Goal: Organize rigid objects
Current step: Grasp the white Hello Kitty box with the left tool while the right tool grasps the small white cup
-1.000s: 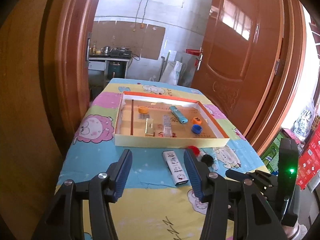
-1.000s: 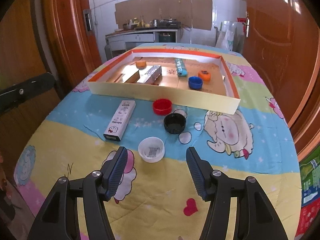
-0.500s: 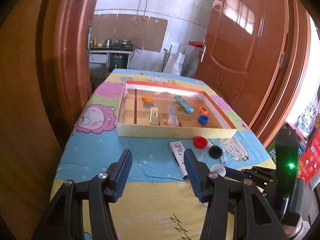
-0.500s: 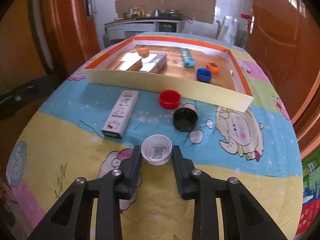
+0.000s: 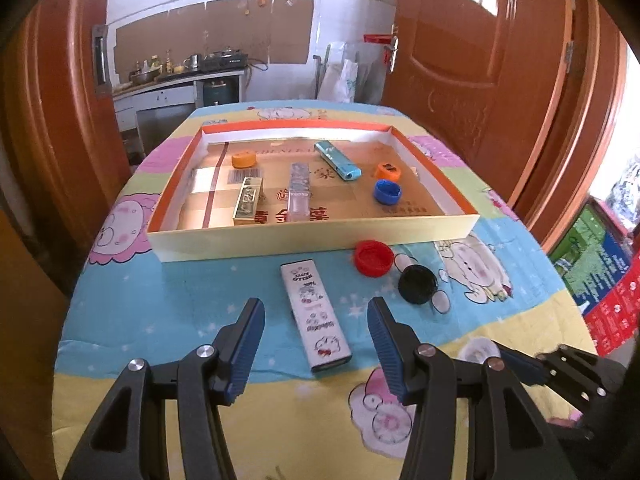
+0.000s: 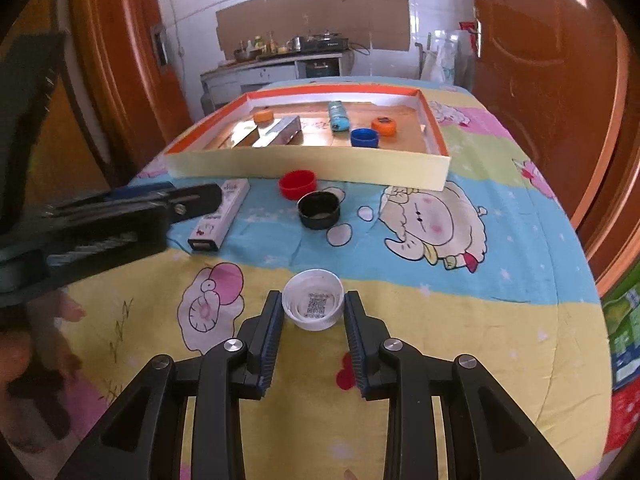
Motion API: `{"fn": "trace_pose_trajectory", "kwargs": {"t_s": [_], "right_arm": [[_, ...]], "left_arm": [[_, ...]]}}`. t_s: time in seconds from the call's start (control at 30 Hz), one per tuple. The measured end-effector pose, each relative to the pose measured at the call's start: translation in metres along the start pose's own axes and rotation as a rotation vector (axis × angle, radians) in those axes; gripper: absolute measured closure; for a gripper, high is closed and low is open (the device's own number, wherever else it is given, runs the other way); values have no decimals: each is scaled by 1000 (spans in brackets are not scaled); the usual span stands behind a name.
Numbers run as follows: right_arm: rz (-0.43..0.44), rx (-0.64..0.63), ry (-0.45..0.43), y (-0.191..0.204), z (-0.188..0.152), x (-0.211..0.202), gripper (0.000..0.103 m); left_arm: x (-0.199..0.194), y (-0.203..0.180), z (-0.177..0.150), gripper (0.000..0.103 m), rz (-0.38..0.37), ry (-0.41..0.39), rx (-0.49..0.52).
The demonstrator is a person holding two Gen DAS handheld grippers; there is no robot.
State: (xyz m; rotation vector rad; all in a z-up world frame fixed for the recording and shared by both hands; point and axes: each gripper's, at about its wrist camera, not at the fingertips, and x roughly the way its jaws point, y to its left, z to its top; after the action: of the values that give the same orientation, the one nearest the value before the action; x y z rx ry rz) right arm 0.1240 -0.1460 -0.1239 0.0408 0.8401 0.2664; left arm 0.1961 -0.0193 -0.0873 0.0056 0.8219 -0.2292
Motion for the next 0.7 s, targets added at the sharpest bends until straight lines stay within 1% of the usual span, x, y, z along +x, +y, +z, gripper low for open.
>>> {"fn": "trace_pose_trajectory", "kwargs": {"t_s": [0.17,0.27,0.33,0.4,0.47,0.63,0.67,0.7], "right_arm": [[84,27,-24,-8,-2,-5,71],[91,16,-35,-6,-2,-7,71],[97,2,-43,-4,-3,-8,71],[110,-4,-46,-4,-3,-8,71],[128,3,-48,-6,-3,-8,71],[151,25,-58,-11,-5,-11,71],[152,26,-60,-11,-5,-12,71],[152,27,-63,-12,-5,-12,71]], "left_arm": [[21,-5,4,50,57,52,-5],[31,-4,3,50,86,71,-14],[39,-6,0,49,104,97,-1],[39,-6,0,49,108,93,5],[40,-3,-1,49,96,92,-9],[39,-10,-2,48,126,92,31],[39,-10,-2,52,119,91,30],[38,-9,-3,60,101,89,28]]}}
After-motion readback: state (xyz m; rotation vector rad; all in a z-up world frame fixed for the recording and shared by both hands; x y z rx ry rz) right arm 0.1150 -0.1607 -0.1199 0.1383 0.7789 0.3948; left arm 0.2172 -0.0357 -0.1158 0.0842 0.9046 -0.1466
